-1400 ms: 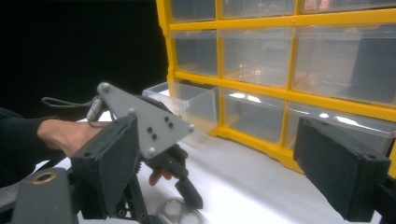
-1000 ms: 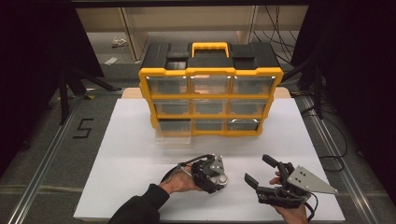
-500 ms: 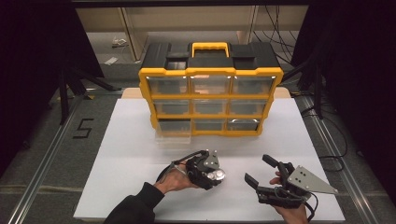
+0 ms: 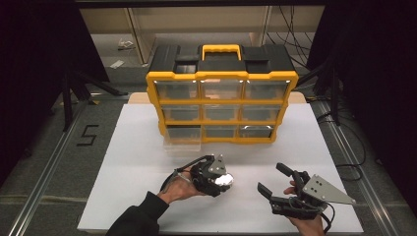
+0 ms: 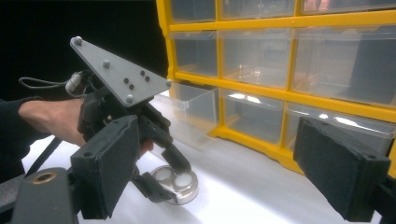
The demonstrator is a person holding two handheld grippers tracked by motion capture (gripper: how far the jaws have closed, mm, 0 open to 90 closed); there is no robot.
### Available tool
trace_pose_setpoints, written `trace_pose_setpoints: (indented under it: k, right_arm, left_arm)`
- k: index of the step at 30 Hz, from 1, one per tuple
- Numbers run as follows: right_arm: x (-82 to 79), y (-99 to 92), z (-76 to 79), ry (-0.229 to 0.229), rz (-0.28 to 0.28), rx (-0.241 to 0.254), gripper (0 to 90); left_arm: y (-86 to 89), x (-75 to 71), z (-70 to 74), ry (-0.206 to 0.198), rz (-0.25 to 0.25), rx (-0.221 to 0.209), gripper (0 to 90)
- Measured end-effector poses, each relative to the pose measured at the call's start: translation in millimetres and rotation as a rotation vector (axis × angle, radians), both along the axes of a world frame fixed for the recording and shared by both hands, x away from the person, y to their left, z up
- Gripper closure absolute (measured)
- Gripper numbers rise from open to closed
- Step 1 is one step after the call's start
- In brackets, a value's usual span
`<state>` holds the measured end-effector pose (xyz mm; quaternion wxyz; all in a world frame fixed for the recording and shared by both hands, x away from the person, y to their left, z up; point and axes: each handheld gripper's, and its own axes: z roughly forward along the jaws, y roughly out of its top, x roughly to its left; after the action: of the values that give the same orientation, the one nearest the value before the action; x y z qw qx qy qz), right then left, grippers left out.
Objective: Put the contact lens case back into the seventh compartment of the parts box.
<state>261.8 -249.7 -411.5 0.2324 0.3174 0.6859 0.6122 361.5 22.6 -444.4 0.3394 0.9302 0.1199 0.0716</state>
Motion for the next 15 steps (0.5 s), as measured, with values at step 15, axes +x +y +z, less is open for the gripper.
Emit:
trace_pose_setpoints:
  k: [15]
  right_arm:
    - [-0.1, 0.4, -0.1, 0.001, 0.001, -0.001, 15.5]
  left_arm:
    - [11.7, -1.6, 15.8, -0.049, 0.051, -0.041, 49.2]
